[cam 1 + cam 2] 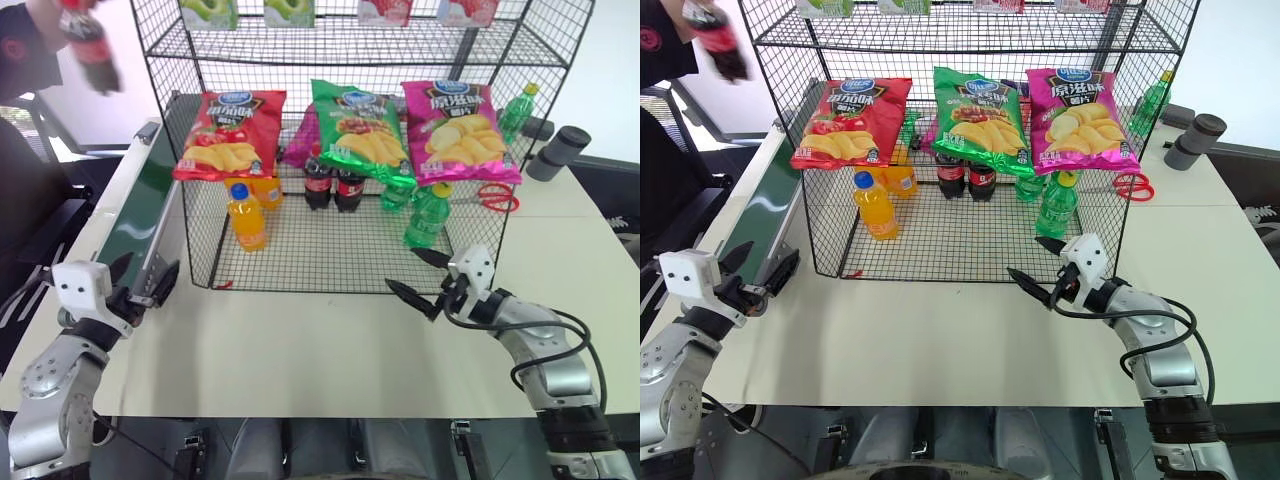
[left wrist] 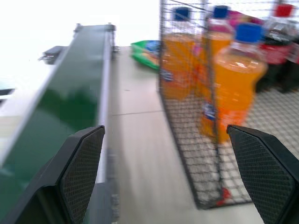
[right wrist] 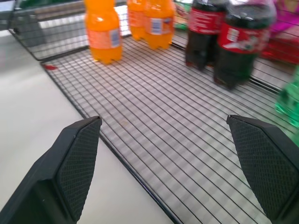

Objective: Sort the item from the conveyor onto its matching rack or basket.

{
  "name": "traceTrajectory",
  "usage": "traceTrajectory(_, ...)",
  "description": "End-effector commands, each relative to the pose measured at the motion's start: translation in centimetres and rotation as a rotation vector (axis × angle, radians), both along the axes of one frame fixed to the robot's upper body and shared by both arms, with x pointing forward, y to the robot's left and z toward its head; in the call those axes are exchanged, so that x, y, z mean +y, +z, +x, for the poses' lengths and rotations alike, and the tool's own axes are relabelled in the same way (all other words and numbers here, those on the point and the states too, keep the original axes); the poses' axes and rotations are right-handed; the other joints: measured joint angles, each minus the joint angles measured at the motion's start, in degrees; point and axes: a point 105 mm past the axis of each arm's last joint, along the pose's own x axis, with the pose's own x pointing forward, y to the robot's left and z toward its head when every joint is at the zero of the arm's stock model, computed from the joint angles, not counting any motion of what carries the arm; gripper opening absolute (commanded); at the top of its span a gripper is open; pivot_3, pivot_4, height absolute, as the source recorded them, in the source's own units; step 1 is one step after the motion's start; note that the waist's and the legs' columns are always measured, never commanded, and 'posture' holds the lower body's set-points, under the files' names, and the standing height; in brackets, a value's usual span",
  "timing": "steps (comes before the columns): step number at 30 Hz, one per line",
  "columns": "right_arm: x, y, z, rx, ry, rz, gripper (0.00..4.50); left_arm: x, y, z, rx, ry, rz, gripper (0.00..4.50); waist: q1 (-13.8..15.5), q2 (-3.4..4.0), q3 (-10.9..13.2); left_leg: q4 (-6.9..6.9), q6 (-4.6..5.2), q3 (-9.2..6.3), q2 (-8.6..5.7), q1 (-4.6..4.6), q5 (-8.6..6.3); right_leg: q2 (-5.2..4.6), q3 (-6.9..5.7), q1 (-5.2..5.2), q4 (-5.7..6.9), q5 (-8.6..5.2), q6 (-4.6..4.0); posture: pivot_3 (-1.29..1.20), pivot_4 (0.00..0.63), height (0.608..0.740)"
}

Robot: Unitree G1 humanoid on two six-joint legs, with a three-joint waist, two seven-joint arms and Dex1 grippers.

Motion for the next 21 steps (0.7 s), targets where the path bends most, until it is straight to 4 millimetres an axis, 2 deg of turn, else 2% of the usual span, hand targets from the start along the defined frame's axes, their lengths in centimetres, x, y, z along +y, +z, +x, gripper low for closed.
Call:
traceTrajectory(1,1.9,1.9,-0.4,-0.07,0.057,0.028,4.46,2.7,1.2,-0.2,-0.069,0.155,0.004,4.5,0.0,-0.02,0.0,0.0,0.0,-0.01,0.0,0.0,0.0,0.0,-0.01,0.0,0.0,0.0,0.0,0.0,0.15,0.74)
traceTrajectory(4,3.3,2.0,-0.8,-0.067,0.089,0.049,4.46,3.6,0.6,0.0,-0.059,0.216,0.013,4.5,0.0,-0.02,0.0,0.0,0.0,-0.01,0.0,0.0,0.0,0.0,-0.01,0.0,0.02,0.0,0.0,0.0,0.15,0.74)
traceTrajectory(8,4.4,1.9,-1.1,-0.061,0.092,0.057,4.46,3.7,0.4,0.4,-0.056,0.229,0.017,4.5,0.0,-0.08,0.0,0.0,0.0,-0.01,0.0,0.0,0.0,0.0,-0.02,0.0,0.02,0.0,0.0,0.0,0.15,0.74)
traceTrajectory(14,4.5,2.0,-0.7,-0.052,0.037,0.074,4.46,3.3,0.6,1.1,-0.078,0.232,0.024,4.5,0.0,-0.15,-0.1,0.0,0.0,-0.01,-0.01,0.0,0.0,-0.07,-0.02,0.0,0.02,0.0,0.0,0.0,0.15,0.74)
traceTrajectory(21,4.6,2.2,0.2,-0.081,-0.019,0.06,4.46,3.6,0.0,1.6,-0.081,0.265,0.02,4.5,-0.1,-0.16,-0.1,0.0,0.0,-0.01,0.0,0.0,0.0,-0.05,-0.03,-0.01,0.03,0.0,0.0,0.0,0.15,0.74)
